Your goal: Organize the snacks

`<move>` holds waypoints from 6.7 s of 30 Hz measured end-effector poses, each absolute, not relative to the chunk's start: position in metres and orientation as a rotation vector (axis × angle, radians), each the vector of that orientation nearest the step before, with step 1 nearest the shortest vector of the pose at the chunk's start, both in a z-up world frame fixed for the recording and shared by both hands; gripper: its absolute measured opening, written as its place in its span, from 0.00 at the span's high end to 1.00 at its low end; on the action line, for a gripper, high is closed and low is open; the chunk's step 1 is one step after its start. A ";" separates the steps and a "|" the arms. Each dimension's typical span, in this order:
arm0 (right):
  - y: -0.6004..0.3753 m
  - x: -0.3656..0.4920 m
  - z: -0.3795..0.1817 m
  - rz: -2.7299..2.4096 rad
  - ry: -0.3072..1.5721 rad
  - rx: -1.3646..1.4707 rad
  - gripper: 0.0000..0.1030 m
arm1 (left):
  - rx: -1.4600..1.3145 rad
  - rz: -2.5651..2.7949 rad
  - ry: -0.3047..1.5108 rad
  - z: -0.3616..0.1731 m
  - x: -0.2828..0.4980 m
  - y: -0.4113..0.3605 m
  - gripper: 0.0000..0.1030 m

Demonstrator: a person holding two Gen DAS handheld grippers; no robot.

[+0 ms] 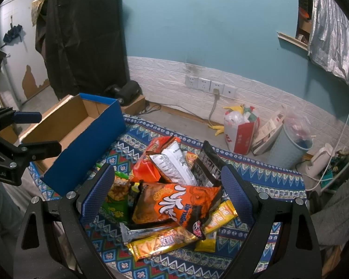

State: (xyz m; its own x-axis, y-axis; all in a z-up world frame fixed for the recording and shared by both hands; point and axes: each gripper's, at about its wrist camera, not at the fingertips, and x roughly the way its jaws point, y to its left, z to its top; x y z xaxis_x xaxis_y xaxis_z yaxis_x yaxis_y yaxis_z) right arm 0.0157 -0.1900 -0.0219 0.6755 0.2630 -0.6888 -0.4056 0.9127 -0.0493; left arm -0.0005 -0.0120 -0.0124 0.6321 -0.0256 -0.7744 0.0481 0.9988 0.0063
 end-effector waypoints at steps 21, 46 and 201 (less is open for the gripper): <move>-0.190 0.015 -0.022 0.374 0.740 -0.207 0.11 | 0.032 -0.043 0.896 -0.017 0.000 -0.013 0.01; -0.195 0.016 -0.021 0.352 0.752 -0.207 0.11 | 0.028 -0.026 0.934 -0.030 0.006 -0.015 0.01; 0.050 0.102 -0.052 0.559 0.885 -0.162 0.70 | -0.160 0.252 0.976 -0.081 0.015 0.190 0.69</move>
